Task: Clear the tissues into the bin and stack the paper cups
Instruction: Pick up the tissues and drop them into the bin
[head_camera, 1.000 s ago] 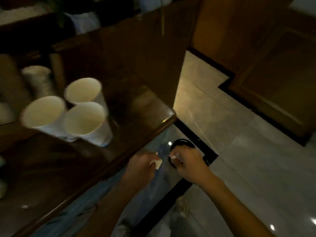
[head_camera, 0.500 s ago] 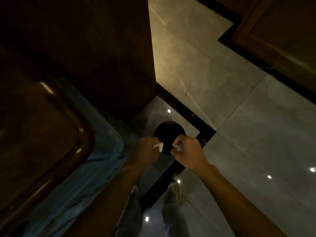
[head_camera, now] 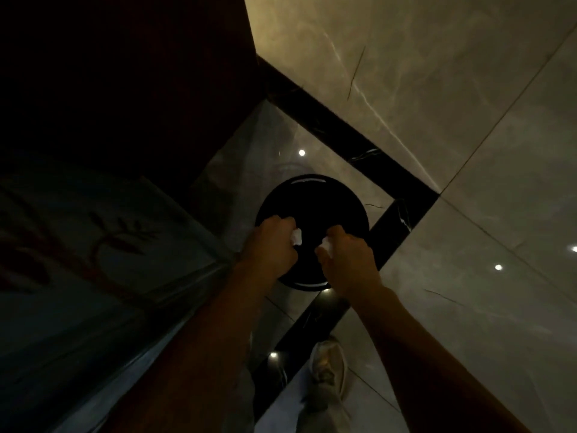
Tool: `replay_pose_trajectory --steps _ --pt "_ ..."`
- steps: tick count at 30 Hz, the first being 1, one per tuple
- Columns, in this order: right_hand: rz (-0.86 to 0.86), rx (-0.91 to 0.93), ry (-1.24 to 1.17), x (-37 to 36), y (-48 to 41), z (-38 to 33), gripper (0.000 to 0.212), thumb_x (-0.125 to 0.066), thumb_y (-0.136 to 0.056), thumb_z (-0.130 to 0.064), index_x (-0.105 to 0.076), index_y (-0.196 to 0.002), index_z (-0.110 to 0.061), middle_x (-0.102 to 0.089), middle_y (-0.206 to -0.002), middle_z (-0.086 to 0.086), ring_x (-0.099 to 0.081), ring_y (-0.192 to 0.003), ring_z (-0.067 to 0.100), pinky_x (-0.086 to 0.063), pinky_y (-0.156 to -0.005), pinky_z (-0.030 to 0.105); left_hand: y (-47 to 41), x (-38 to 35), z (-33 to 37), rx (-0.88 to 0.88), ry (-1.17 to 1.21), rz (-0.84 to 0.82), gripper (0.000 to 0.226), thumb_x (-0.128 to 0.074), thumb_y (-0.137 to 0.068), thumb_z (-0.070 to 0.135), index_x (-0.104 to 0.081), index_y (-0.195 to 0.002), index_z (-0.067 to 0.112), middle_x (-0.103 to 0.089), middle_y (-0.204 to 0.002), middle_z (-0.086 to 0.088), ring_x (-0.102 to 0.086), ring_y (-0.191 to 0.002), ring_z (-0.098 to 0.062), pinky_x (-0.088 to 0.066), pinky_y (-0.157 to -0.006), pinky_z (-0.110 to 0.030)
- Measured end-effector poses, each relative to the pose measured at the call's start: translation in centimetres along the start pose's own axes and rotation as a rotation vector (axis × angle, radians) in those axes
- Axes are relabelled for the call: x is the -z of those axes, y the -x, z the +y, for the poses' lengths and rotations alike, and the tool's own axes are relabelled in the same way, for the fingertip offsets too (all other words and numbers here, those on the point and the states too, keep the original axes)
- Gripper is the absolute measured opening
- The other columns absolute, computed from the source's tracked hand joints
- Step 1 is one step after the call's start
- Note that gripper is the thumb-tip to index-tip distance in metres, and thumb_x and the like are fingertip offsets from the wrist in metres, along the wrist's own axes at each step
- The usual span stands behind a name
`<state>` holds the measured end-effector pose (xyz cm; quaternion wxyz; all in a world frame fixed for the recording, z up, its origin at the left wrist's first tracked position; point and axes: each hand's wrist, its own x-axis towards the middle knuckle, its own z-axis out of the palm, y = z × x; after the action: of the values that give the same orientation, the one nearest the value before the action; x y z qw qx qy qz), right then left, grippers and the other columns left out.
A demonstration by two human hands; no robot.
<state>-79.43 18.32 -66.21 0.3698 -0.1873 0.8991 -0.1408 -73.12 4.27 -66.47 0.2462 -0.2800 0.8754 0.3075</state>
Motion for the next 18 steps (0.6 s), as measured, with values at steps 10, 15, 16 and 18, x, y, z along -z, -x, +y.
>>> replay_pose_trajectory --steps 10,15,16,18 --pt "-0.056 0.039 0.01 -1.4 -2.1 1.8 0.038 -0.056 -0.099 -0.032 -0.056 -0.129 -0.008 -0.068 -0.11 0.017 -0.065 -0.097 0.036 -0.043 -0.069 0.031 -1.0 -2.4 -0.9 0.003 0.011 -0.061 0.033 -0.063 -0.084 0.008 -0.063 -0.117 0.008 -0.068 -0.112 -0.02 -0.065 -0.101 -0.04 -0.058 -0.08 -0.043" --pt "-0.185 0.052 0.042 3.1 1.3 -0.1 0.041 -0.056 -0.098 -0.038 -0.06 -0.125 -0.007 -0.064 -0.119 0.019 -0.062 -0.106 0.037 -0.049 -0.082 0.037 3.7 0.6 0.3 0.071 0.156 -0.035 0.019 -0.067 -0.09 0.021 -0.071 -0.098 0.005 -0.073 -0.092 -0.015 -0.07 -0.089 -0.034 -0.055 -0.075 -0.032" --pt "-0.213 0.051 0.059 4.3 2.2 -0.7 0.044 -0.056 -0.098 -0.041 -0.06 -0.127 -0.008 -0.063 -0.122 0.017 -0.061 -0.11 0.035 -0.049 -0.086 0.037 5.0 1.4 0.8 0.093 0.171 -0.045 0.022 -0.067 -0.091 0.027 -0.071 -0.096 0.005 -0.072 -0.089 -0.013 -0.069 -0.088 -0.033 -0.052 -0.073 -0.03" --pt "-0.272 0.059 0.11 6.9 4.4 -1.9 0.049 -0.053 -0.098 -0.045 -0.056 -0.133 -0.01 -0.061 -0.13 0.015 -0.058 -0.118 0.033 -0.048 -0.092 0.038 7.8 3.3 1.8 0.135 0.198 -0.071 0.031 -0.064 -0.093 0.036 -0.071 -0.099 0.006 -0.072 -0.095 -0.013 -0.069 -0.093 -0.033 -0.051 -0.076 -0.031"
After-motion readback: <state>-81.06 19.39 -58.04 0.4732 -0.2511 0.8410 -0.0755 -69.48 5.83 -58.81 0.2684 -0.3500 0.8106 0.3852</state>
